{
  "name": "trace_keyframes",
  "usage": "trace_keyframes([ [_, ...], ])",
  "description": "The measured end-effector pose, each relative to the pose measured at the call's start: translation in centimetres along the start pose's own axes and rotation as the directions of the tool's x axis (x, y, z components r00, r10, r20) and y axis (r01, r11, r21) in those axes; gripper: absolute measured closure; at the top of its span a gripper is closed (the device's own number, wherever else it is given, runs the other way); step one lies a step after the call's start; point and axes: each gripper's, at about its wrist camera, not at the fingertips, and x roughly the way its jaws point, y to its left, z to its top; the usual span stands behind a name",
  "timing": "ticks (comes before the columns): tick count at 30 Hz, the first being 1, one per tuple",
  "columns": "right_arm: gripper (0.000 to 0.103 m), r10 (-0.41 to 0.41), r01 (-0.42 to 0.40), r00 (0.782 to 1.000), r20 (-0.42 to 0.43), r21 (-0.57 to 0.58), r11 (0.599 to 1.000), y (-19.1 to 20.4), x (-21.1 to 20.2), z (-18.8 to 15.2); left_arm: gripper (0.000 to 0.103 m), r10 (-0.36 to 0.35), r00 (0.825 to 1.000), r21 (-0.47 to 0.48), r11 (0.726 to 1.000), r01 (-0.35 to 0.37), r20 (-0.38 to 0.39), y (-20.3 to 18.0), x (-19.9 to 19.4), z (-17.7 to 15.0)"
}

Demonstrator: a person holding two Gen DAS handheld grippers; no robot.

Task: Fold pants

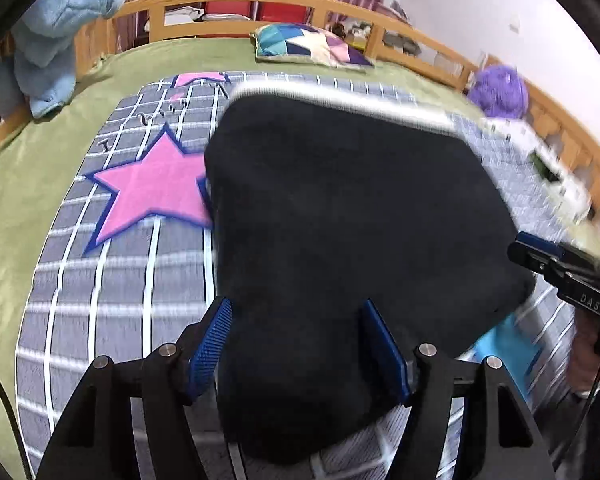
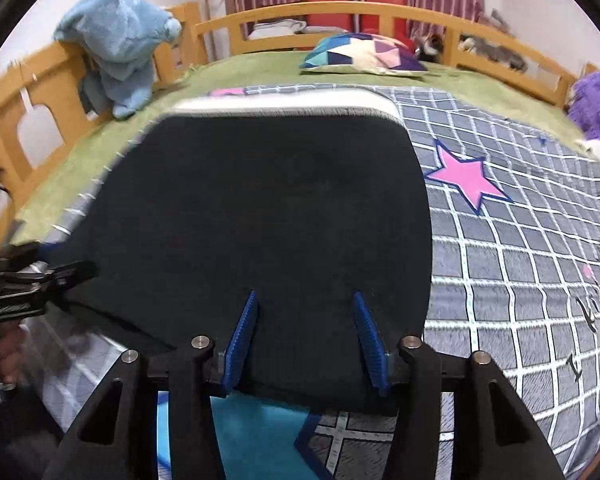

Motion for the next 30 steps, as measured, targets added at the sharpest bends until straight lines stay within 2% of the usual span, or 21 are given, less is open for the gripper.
trace_keyframes([
  [1, 0.056, 0.016, -0.016, 1.0, 0.026, 0.009, 1.0, -0.5, -0.3, 0.8, 0.037, -0.002, 1.0, -0.001, 1.0, 0.003, 0.026, 0.1, 0.1, 1.1],
  [3, 0.055, -0.018, 0.018, 0.993, 0.12, 0.004, 1.0, -0.7, -0.8, 3.1, 0.038, 0.013, 0.998, 0.01, 1.0, -0.014, 0.055, -0.4, 0.8, 3.0],
  [5, 0.053, -0.046, 0.047, 0.985, 0.166, -0.003, 0.999, -0.7, -0.5, 5.9, 0.038, 0.005, 0.993, 0.013, 1.0, -0.006, 0.117, -0.9, 1.2, 6.7],
  [7, 0.049, -0.039, 0.04, 0.979, 0.202, -0.001, 0.999, -0.6, 0.8, 9.2, 0.037, -0.01, 0.985, 0.019, 1.0, 0.006, 0.173, -1.5, 2.0, 9.8],
  [9, 0.037, -0.037, 0.039, 0.976, 0.214, -0.002, 0.999, -0.8, 3.0, 11.6, 0.028, 0.026, 0.983, 0.04, 0.999, -0.034, 0.183, -2.0, 4.5, 11.9],
  [10, 0.037, -0.046, 0.048, 0.978, 0.202, -0.008, 0.999, -1.0, 4.5, 12.3, 0.027, 0.077, 0.985, 0.063, 0.994, -0.087, 0.153, -2.1, 6.9, 12.4],
  [11, 0.037, -0.073, 0.078, 0.984, 0.161, -0.022, 0.997, -1.4, 7.2, 12.7, 0.026, 0.141, 0.987, 0.08, 0.986, -0.147, 0.083, -2.0, 9.8, 12.5],
  [12, 0.036, -0.16, 0.162, 0.984, 0.073, -0.034, 0.986, -2.3, 11.7, 12.6, 0.018, 0.18, 0.984, 0.073, 0.981, -0.18, 0.005, -1.3, 12.8, 12.2],
  [13, 0.036, -0.169, 0.17, 0.985, 0.015, -0.034, 0.985, -2.9, 13.9, 12.4, 0.012, 0.171, 0.985, 0.06, 0.984, -0.169, -0.036, -0.7, 14.3, 12.2],
  [14, 0.035, -0.092, 0.092, 0.996, 0.016, 0.02, 0.996, -4.1, 14.2, 12.5, 0.011, 0.108, 0.994, 0.019, 0.994, -0.108, -0.034, 0.2, 14.3, 12.4],
  [15, 0.036, -0.041, 0.038, 0.998, 0.044, 0.081, 0.996, -5.6, 13.5, 12.9, 0.011, 0.073, 0.997, -0.006, 0.997, -0.074, -0.019, 0.7, 13.9, 12.6],
  [16, 0.035, -0.053, 0.048, 0.998, 0.037, 0.126, 0.991, -6.6, 13.7, 12.9, 0.011, 0.043, 0.999, -0.035, 0.998, -0.044, -0.007, 1.2, 13.8, 12.6],
  [18, 0.033, 0.014, -0.019, 0.999, 0.03, 0.168, 0.986, -7.8, 14.1, 12.8, 0.009, 0.042, 0.999, -0.043, 0.998, -0.043, -0.028, 1.4, 14.5, 12.5],
  [22, 0.033, -0.008, 0.004, 1.0, 0.027, 0.145, 0.989, -7.7, 13.8, 13.0, 0.008, 0.046, 0.998, -0.033, 0.998, -0.047, -0.035, 1.1, 14.4, 12.5],
  [25, 0.033, -0.013, 0.01, 1.0, 0.017, 0.148, 0.989, -7.4, 13.2, 12.5, 0.009, 0.043, 0.997, -0.033, 0.998, -0.045, -0.065, 1.3, 12.3, 11.8],
  [27, 0.033, -0.056, 0.054, 0.998, 0.014, 0.132, 0.99, -6.9, 11.8, 11.4, 0.012, 0.018, 0.996, -0.032, 0.999, -0.021, -0.083, 1.6, 10.1, 10.2],
  [30, 0.033, -0.059, 0.057, 0.998, 0.015, 0.118, 0.991, -5.7, 8.8, 8.5, 0.012, -0.001, 0.995, -0.019, 1.0, -0.001, -0.097, 1.6, 6.9, 6.7],
])
